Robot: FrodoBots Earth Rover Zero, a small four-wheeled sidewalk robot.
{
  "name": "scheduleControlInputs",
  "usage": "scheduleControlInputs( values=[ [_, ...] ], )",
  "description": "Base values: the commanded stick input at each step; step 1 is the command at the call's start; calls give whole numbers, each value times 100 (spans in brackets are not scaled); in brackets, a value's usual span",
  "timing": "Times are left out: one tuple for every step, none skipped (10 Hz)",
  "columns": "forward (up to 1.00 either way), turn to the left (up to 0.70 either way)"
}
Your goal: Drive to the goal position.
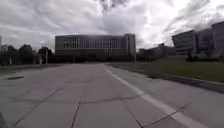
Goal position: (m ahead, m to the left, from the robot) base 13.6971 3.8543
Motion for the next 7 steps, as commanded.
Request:
scheduleControlInputs(
  values=[
    [70, 1],
    [70, 1],
    [70, 1],
    [70, 1],
    [70, 1],
    [70, 1],
    [70, 1]
  ],
)
